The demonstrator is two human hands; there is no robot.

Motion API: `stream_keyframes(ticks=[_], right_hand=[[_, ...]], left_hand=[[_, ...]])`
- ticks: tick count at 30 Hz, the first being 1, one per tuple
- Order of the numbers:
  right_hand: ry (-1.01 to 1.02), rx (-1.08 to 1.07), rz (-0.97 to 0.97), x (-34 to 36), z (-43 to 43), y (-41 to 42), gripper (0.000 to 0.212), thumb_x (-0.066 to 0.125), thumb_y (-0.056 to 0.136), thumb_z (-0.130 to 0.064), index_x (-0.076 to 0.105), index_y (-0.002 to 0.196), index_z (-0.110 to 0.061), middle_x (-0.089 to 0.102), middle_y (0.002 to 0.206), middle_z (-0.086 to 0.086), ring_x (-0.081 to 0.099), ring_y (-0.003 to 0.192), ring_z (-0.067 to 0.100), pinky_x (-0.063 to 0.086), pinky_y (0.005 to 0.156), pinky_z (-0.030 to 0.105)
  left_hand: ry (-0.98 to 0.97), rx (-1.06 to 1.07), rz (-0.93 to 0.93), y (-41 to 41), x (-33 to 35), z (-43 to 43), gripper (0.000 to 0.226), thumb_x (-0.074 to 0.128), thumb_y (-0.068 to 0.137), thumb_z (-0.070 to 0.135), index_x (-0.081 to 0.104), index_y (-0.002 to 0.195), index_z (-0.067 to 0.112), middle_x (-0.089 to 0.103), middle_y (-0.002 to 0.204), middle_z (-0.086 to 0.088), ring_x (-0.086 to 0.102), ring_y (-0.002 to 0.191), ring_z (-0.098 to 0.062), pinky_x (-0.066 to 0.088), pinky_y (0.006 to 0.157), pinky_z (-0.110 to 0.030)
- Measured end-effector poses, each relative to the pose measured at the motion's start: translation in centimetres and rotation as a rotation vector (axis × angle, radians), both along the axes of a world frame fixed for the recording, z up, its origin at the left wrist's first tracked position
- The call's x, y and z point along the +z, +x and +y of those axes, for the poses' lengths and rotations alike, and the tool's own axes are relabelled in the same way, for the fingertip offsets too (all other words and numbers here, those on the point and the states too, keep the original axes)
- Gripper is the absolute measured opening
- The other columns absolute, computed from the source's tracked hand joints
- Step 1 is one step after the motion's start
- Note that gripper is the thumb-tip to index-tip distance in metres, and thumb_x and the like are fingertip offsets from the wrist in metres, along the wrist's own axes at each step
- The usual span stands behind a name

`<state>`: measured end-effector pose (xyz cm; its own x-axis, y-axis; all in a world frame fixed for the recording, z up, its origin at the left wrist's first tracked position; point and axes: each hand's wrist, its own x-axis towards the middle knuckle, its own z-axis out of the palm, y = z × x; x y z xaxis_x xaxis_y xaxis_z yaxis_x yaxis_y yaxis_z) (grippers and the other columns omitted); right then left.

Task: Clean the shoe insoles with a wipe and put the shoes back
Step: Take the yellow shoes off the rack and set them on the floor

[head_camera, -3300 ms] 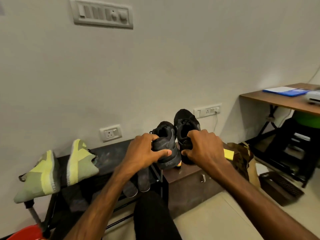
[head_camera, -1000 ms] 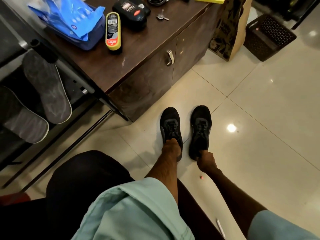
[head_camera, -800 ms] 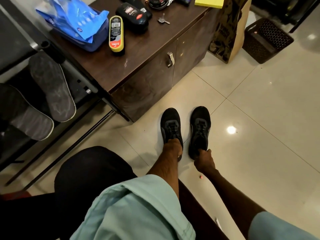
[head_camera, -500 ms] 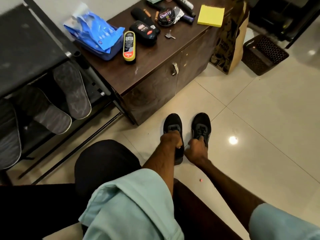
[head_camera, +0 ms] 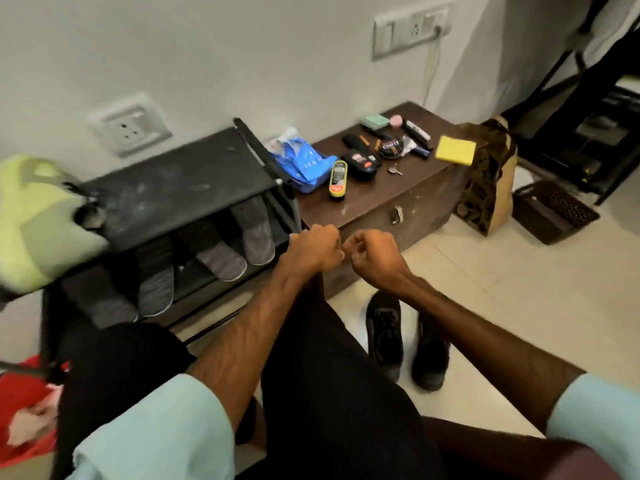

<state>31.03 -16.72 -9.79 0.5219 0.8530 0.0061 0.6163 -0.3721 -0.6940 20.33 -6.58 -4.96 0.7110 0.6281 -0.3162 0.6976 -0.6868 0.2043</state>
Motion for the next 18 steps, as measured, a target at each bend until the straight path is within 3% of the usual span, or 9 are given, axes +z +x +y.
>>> stream_keyframes(ticks=[9,14,18], right_hand=[[0.174,0.417,-0.187,11.9,5.6,-10.7,0.020,0.065,0.082,-0.009,0.075,0.097,-0.018,0.076,0.089,-0.006,0.069,0.080,0.009,0.057,0.077,0.031],[0.227,0.522,-0.183,15.3,8.0,-17.5,0.021,0.066,0.083,-0.005,0.077,0.098,-0.014,0.077,0.092,-0.004,0.071,0.083,0.010,0.055,0.079,0.024],[0.270,0.597,-0.138,15.9,9.8,-22.4,0.019,0.067,0.084,-0.002,0.076,0.098,-0.011,0.076,0.089,-0.002,0.071,0.078,0.009,0.057,0.076,0.026]], left_hand=[[0.269,0.108,-0.100,-14.2,12.0,3.1,0.034,0.062,0.093,0.046,0.061,0.117,0.022,0.061,0.124,-0.009,0.060,0.114,-0.032,0.043,0.089,-0.043],[0.363,0.180,-0.084,-22.1,14.6,3.6,0.036,0.061,0.093,0.044,0.058,0.117,0.019,0.060,0.120,-0.011,0.059,0.112,-0.034,0.040,0.083,-0.041],[0.461,0.252,-0.131,-27.8,15.1,4.0,0.026,0.061,0.092,0.040,0.058,0.104,0.017,0.065,0.111,-0.011,0.062,0.102,-0.031,0.038,0.075,-0.036]])
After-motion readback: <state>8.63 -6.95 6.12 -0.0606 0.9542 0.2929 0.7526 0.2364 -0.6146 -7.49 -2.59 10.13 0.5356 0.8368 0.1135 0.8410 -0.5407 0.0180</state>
